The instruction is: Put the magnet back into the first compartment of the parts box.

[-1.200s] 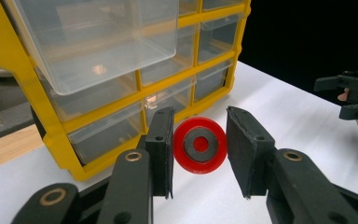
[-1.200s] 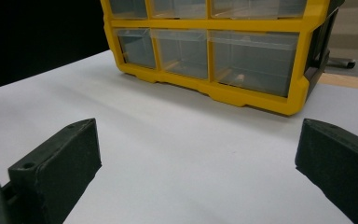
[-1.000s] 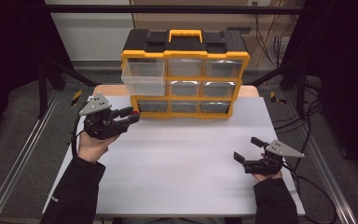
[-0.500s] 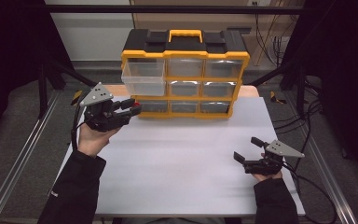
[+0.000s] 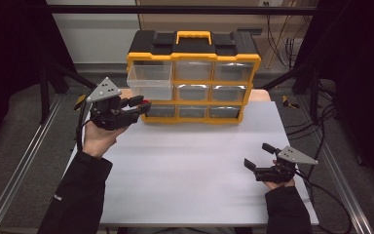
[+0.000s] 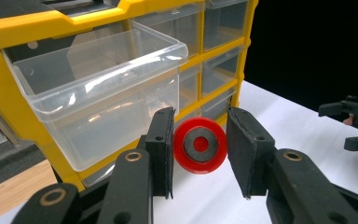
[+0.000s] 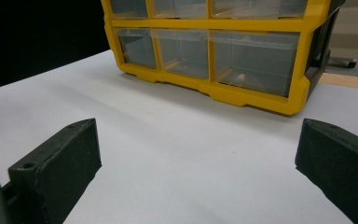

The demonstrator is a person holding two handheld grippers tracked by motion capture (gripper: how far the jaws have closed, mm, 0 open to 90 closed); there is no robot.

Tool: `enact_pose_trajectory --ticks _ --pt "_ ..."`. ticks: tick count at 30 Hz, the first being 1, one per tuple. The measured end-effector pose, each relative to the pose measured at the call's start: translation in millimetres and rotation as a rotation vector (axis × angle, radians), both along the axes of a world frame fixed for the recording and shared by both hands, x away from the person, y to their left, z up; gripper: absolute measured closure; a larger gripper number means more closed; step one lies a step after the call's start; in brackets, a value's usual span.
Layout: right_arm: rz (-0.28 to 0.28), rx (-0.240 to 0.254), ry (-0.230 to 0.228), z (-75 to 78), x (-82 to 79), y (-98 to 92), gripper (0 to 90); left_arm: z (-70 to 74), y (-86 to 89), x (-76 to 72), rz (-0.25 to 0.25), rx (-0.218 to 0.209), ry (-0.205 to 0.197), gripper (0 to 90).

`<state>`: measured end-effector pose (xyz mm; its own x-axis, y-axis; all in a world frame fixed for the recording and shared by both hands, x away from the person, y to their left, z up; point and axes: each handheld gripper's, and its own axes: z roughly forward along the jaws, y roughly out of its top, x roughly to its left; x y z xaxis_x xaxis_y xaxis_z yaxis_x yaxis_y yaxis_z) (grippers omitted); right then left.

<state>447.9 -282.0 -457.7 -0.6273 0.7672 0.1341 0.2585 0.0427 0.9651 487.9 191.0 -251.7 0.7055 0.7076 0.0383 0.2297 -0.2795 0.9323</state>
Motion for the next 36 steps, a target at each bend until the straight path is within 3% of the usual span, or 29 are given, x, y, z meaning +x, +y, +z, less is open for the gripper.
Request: enact_pose_trajectory --ticks 36 --pt "0.001 0.001 -0.001 0.1 0.0 -0.1 0.6 34.6 -7.1 22.5 0.047 -0.005 -0.039 62.2"
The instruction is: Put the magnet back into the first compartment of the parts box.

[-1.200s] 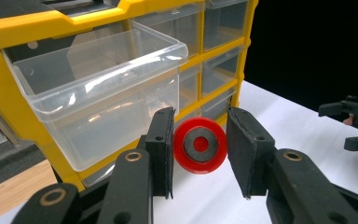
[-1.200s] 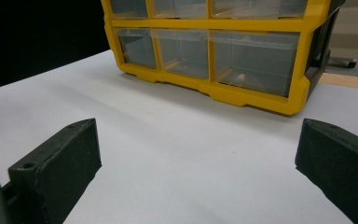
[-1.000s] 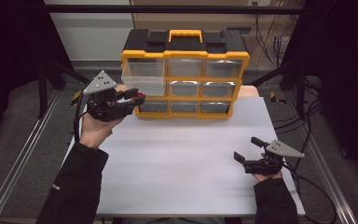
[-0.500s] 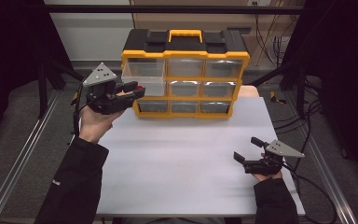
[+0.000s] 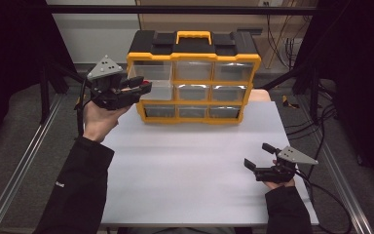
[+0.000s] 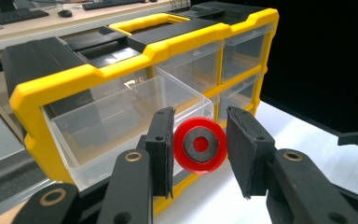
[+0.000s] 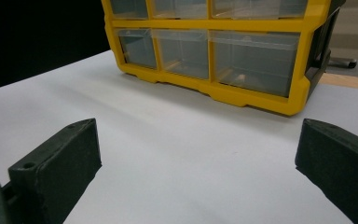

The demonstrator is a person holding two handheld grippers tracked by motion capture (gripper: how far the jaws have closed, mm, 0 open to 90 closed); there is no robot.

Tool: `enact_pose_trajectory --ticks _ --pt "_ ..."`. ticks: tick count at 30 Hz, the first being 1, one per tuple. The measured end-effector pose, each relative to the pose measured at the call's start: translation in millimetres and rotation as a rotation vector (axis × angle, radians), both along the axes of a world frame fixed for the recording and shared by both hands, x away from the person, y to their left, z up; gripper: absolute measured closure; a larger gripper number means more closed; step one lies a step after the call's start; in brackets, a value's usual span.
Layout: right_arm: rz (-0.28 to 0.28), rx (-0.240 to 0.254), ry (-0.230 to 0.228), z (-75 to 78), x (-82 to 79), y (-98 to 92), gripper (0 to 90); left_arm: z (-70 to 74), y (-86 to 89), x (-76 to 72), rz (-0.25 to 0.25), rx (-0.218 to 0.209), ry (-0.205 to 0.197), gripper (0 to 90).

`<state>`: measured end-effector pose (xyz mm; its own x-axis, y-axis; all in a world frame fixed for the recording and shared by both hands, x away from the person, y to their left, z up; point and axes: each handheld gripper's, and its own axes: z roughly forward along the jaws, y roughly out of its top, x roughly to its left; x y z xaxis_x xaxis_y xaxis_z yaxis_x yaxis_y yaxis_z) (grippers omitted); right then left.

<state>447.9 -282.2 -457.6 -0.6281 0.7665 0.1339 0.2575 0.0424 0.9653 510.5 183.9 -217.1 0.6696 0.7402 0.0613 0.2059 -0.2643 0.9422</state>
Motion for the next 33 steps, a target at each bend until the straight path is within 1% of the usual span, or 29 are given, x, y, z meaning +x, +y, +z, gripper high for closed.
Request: enact_pose_trajectory --ticks 5,9,10,13,19,22,23,24,25,29,31,33 --pt "0.0 0.0 0.0 0.1 0.0 -0.1 0.5 3.4 -0.3 5.3 0.007 -0.007 0.006 62.3" --pt "0.0 0.0 -0.003 0.0 0.2 -0.2 0.5 5.7 -1.2 9.0 0.012 -0.006 0.006 62.3" --pt "0.0 0.0 -0.003 0.0 0.2 -0.2 0.5 6.5 -1.1 9.9 0.015 -0.001 0.004 62.3" --pt "0.001 0.003 0.0 0.2 0.1 -0.1 0.5 7.9 -1.0 12.8 0.021 -0.009 0.005 62.3" --pt "0.001 0.0 0.003 0.0 0.3 -0.1 0.5 10.6 -0.2 19.5 0.034 0.002 0.009 62.3" --pt "0.001 0.002 0.001 0.1 0.1 0.0 0.6 11.9 0.4 23.3 0.045 0.0 0.012 62.3" --pt "0.0 0.003 0.0 0.2 0.2 -0.2 0.5 12.7 0.1 24.0 0.042 -0.003 0.008 62.3" --pt "0.0 0.003 0.0 0.2 0.2 -0.3 0.5 13.5 0.6 25.1 0.047 0.004 -0.007 62.3" --pt "0.0 0.003 0.0 0.3 0.2 -0.3 0.5 13.8 -0.4 24.9 0.045 -0.006 0.004 62.3" --pt "0.0 0.004 0.0 0.3 0.1 -0.3 0.5 15.3 -0.9 27.7 0.05 -0.016 0.004 62.3" --pt "0.0 0.004 -0.003 0.3 0.3 -0.4 0.5 15.1 -1.0 30.0 0.056 -0.012 0.007 62.3" --pt "0.0 0.004 -0.001 0.3 0.2 -0.4 0.5 14.8 -1.1 32.5 0.067 0.002 0.012 62.3"
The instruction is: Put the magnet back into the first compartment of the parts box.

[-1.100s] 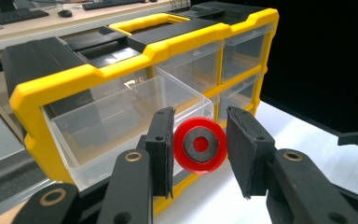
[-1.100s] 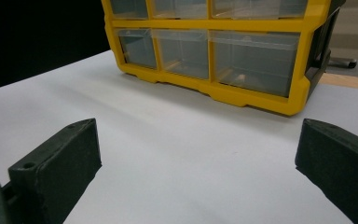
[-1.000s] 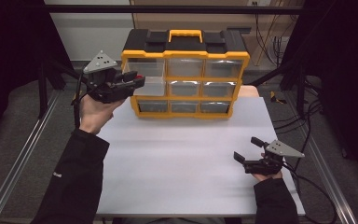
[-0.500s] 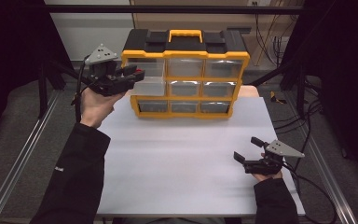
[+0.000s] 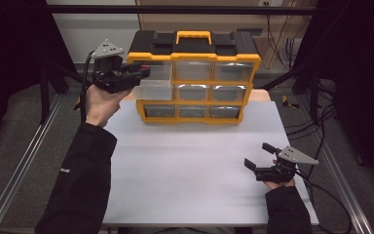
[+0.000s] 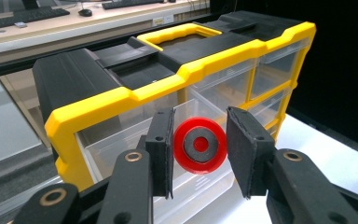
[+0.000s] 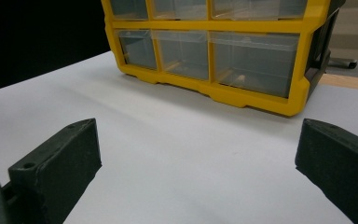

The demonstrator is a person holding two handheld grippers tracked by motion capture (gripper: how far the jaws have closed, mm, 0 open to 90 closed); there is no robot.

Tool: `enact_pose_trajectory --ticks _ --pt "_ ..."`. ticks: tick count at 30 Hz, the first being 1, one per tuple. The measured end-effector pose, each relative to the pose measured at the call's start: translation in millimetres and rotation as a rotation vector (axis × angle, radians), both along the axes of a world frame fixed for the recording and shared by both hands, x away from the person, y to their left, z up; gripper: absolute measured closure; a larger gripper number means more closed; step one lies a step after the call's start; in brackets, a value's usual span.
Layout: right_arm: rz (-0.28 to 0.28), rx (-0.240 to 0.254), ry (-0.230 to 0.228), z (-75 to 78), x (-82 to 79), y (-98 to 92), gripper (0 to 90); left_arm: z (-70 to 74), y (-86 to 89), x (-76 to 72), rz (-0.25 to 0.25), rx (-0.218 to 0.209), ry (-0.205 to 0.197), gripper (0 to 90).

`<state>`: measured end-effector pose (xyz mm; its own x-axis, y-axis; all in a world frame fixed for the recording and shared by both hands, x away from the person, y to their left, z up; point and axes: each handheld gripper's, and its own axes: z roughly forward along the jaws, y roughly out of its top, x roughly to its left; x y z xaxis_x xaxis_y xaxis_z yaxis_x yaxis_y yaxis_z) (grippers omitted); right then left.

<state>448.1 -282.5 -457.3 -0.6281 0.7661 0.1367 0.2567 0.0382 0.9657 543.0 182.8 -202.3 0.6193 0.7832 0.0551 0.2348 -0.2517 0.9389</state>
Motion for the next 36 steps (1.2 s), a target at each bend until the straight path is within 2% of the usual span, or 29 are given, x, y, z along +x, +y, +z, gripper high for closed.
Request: enact_pose_trajectory --ticks 28,30,32,36 --pt "0.001 0.0 -0.006 0.0 0.1 -0.2 0.5 -11.1 0.2 25.2 0.055 0.024 0.029 62.3" --pt "0.0 -0.002 -0.006 -0.1 0.3 -0.3 0.6 -12.1 0.2 27.3 0.054 0.028 0.015 62.3" --pt "0.001 0.0 0.001 0.0 -0.1 -0.1 0.5 -13.8 -1.1 27.6 0.047 0.022 0.033 62.3" --pt "-0.001 -0.003 0.002 -0.3 0.2 0.2 0.5 -16.4 -3.0 29.2 0.045 0.028 0.036 62.3"
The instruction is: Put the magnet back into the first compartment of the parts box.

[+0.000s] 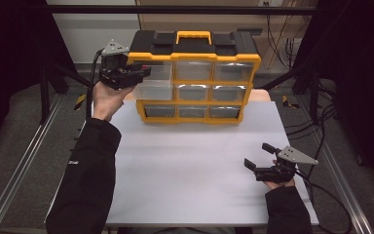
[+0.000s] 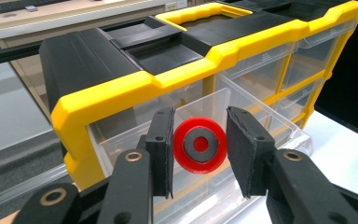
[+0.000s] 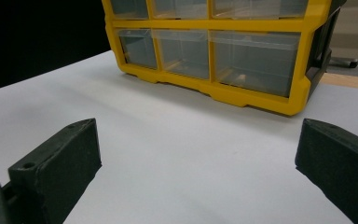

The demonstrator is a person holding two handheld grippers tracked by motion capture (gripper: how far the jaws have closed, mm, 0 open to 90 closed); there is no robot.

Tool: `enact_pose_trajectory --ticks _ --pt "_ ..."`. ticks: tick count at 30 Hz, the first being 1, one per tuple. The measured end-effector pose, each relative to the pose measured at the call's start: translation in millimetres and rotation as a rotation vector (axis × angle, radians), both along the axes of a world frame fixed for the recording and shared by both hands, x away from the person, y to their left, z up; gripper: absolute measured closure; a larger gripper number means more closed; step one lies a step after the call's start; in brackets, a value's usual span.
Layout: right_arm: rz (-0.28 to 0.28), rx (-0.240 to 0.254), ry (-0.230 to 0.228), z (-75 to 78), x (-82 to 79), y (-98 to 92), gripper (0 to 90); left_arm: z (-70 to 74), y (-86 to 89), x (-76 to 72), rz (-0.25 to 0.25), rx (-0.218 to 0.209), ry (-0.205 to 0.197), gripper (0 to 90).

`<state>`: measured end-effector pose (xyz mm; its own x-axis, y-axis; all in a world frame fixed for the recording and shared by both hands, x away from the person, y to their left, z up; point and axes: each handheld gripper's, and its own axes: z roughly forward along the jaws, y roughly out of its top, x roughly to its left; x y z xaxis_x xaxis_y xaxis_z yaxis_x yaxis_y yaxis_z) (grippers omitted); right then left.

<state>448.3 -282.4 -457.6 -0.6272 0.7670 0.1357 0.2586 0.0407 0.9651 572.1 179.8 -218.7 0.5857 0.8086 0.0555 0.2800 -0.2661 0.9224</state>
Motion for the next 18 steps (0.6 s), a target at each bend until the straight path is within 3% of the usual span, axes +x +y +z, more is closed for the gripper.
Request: enact_pose_trajectory --ticks 18 --pt "0.0 0.0 0.0 0.0 0.1 0.1 0.5 -11.9 -4.2 6.3 0.014 0.018 0.02 62.3"
